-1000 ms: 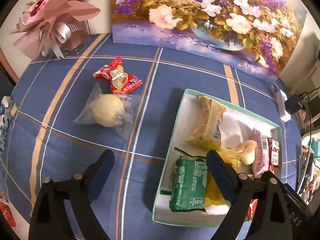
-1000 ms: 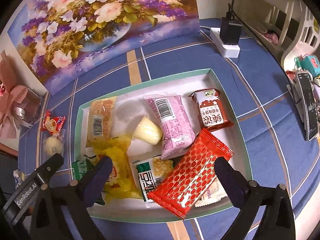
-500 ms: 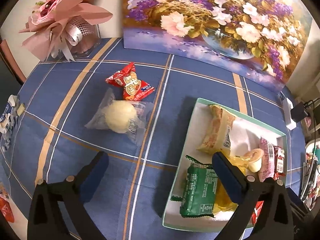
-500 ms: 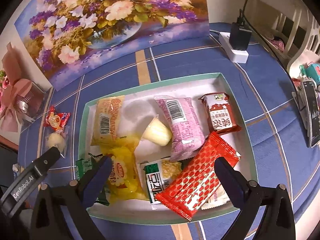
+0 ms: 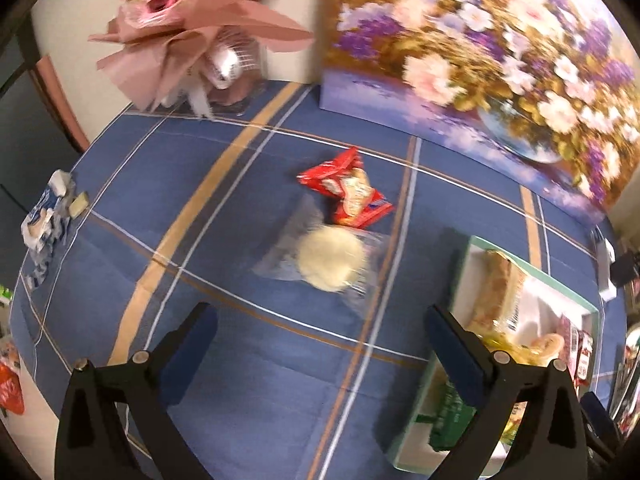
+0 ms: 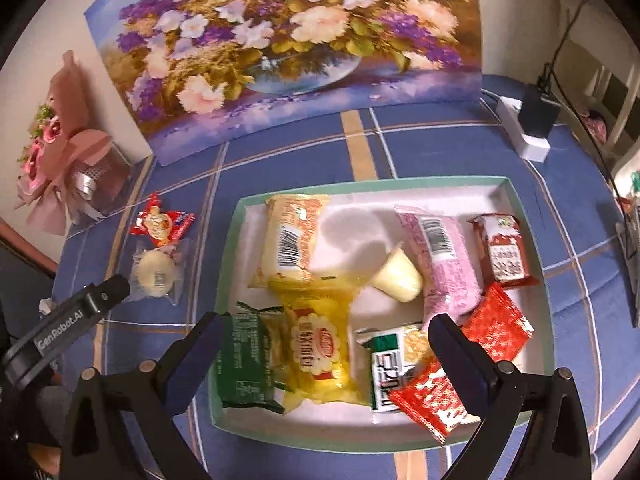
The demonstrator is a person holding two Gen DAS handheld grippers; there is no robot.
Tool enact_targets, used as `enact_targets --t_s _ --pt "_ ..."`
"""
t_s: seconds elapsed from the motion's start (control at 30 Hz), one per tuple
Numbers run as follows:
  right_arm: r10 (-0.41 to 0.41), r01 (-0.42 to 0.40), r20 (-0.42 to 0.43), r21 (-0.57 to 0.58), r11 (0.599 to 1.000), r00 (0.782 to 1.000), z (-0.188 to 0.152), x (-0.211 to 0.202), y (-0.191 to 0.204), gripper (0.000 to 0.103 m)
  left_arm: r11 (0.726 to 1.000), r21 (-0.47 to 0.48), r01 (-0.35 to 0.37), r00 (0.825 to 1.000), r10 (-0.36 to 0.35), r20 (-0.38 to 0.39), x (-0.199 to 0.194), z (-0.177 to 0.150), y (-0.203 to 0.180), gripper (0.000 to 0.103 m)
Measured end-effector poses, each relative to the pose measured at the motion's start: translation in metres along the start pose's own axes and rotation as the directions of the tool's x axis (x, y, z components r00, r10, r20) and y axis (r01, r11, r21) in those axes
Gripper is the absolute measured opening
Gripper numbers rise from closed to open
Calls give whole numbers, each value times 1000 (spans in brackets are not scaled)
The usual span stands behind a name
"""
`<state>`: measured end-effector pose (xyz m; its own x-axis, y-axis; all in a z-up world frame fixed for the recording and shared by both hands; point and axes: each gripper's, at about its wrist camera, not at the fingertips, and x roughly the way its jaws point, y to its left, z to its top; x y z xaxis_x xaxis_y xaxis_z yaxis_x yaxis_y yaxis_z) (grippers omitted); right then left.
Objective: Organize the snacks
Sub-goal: 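Move left tool to the wrapped round bun and close on it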
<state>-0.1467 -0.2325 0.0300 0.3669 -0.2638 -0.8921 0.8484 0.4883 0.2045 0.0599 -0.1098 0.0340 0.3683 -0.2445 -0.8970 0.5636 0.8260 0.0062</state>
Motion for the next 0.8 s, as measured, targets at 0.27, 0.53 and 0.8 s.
enact_targets --t_s 0.27,0.53,0.8 --pt "20 -19 20 -29 999 1000 2 1 18 103 996 -87 3 1000 -6 -24 8 5 26 103" --pt "54 -54 6 -32 998 999 10 16 36 103 986 -145 88 995 -92 -26 22 16 43 103" --pt "36 -38 -32 -85 996 999 18 39 61 103 962 -234 139 988 -152 -40 50 24 64 103"
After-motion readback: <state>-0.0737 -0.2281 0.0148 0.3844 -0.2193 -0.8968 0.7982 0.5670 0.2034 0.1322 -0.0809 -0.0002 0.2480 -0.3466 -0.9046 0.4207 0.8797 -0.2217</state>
